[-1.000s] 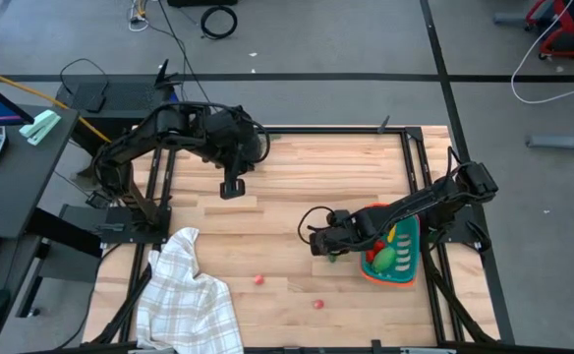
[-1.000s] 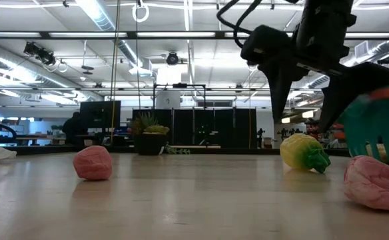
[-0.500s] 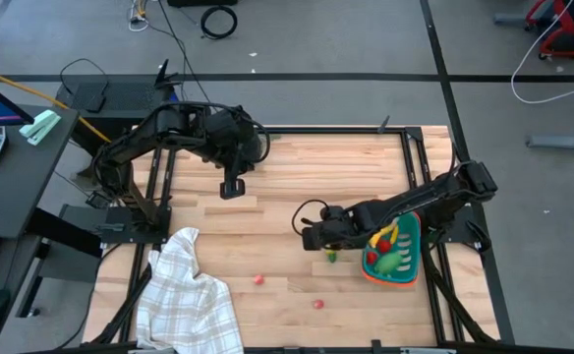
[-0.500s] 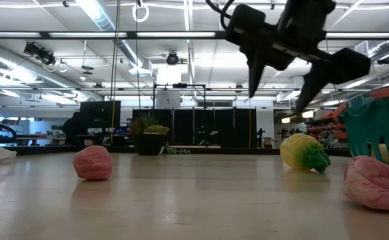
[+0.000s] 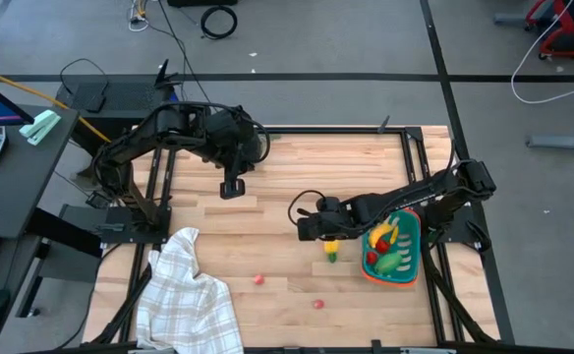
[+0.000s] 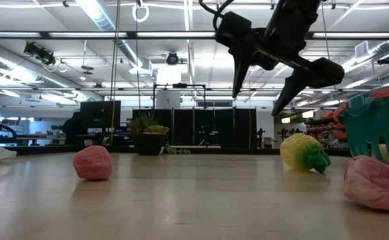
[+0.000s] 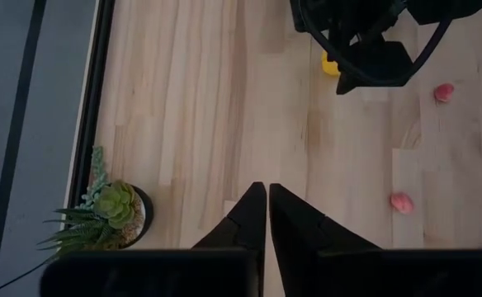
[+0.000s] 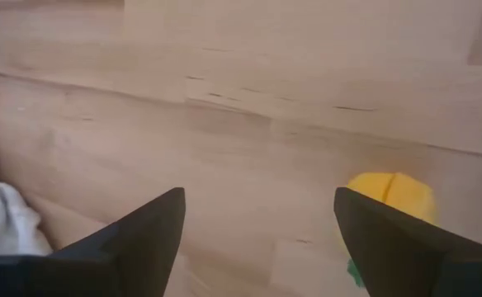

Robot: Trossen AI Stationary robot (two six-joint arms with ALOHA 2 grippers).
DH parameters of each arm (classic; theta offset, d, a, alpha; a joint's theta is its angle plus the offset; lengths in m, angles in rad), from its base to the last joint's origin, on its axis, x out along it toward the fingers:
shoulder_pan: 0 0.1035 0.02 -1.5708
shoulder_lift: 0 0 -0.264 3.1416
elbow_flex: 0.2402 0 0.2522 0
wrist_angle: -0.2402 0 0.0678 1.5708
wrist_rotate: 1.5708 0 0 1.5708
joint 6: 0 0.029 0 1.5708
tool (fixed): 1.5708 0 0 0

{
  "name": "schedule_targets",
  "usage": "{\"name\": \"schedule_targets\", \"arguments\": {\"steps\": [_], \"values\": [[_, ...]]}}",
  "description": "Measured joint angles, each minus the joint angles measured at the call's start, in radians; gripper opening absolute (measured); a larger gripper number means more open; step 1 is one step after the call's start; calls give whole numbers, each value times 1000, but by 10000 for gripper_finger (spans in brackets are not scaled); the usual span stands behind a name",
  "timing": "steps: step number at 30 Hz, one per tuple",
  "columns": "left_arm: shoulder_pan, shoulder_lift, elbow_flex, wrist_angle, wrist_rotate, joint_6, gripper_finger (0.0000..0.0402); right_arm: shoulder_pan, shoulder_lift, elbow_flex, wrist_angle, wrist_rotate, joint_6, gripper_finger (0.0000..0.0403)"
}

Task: Pick and placing Produce into tupperware
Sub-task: Put the yellow pineapple into the blue basket

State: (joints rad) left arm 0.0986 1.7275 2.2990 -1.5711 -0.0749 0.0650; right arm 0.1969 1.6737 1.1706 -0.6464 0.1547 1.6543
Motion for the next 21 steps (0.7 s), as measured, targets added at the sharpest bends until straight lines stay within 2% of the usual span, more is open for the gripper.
{"name": "schedule_targets", "arguments": {"steps": [21], "values": [[0, 0, 0, 0, 0, -1, 31, 17, 1, -106, 61, 2, 29, 319]]}}
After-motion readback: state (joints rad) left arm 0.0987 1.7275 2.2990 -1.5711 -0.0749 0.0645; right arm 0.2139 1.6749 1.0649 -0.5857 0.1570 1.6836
